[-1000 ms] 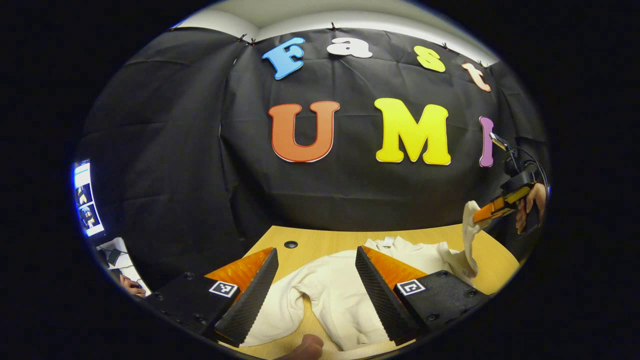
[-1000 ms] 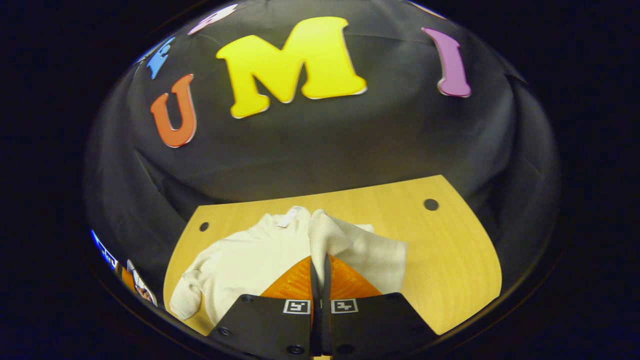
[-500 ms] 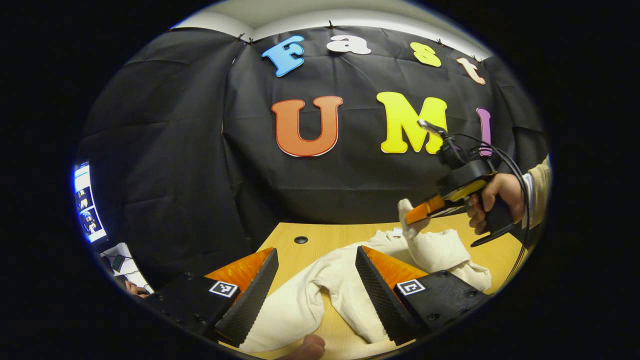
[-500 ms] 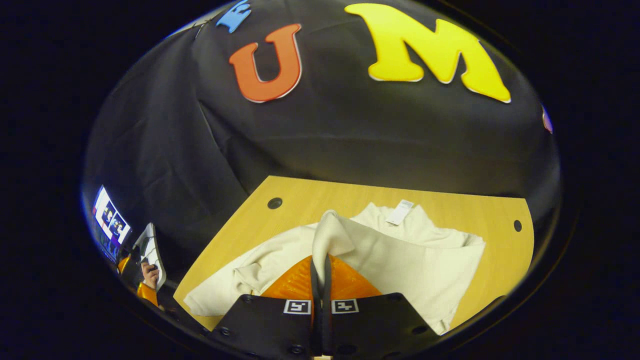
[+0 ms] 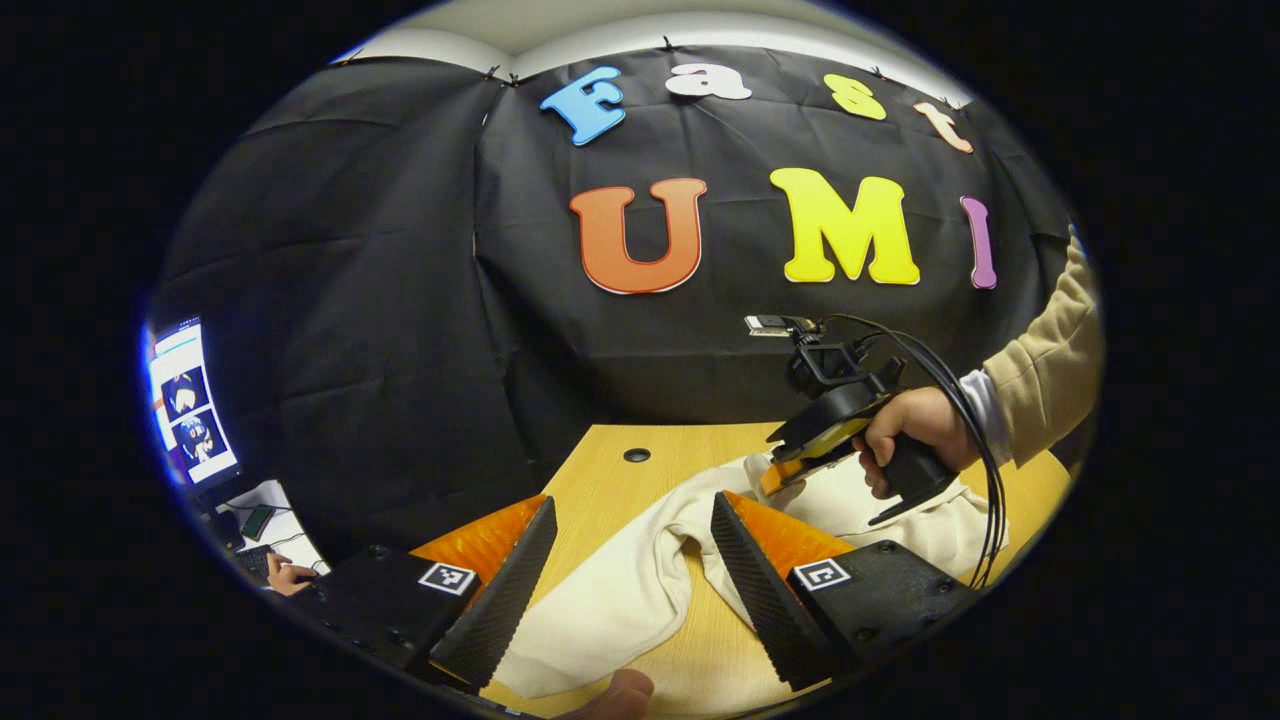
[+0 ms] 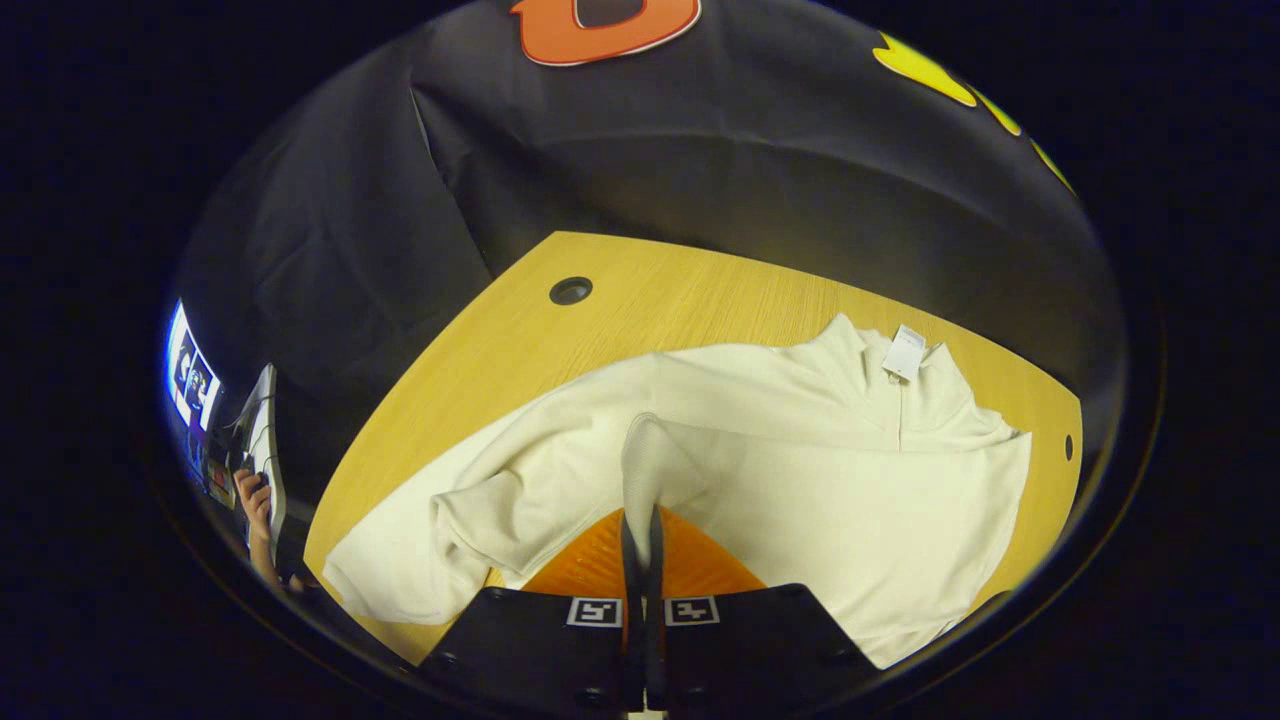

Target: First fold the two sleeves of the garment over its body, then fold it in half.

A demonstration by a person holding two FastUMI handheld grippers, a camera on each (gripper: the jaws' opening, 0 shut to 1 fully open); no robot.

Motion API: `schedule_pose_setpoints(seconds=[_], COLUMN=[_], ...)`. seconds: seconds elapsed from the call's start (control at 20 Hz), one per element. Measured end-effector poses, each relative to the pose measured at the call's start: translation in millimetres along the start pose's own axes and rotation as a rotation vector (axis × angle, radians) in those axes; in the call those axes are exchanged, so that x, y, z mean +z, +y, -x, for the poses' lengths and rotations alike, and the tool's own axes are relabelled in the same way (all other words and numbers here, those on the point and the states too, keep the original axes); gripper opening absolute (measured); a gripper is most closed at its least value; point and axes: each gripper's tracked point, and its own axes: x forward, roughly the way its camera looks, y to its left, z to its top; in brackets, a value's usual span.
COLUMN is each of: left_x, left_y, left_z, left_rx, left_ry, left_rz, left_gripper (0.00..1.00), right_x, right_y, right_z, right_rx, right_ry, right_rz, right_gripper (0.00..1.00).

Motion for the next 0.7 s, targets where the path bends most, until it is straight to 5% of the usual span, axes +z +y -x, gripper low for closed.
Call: schedule_pose_setpoints(seconds=[0.1, 0.2, 0.7], left_x=[-11.0, -21.3, -37.3], left_y=[3.6, 8.4, 9.3], left_z=[7.6, 14.3, 29.6], left_rx=[0.015, 0.036, 0.055], left_ry=[0.024, 0.051, 0.102], left_rz=[0.015, 0.025, 0.018], left_gripper=[0.99, 0.99, 0.99], right_x=[-1.9, -7.5, 2.3], right_y=[12.2, 15.0, 27.6], right_z=[-2.8, -0.7, 38.0], right_rx=[0.011, 0.022, 0.136], right_ry=[0.021, 0.039, -0.017], right_rz=[-0.038, -0.037, -0.048], right_gripper=[0.0, 0.12, 0.39])
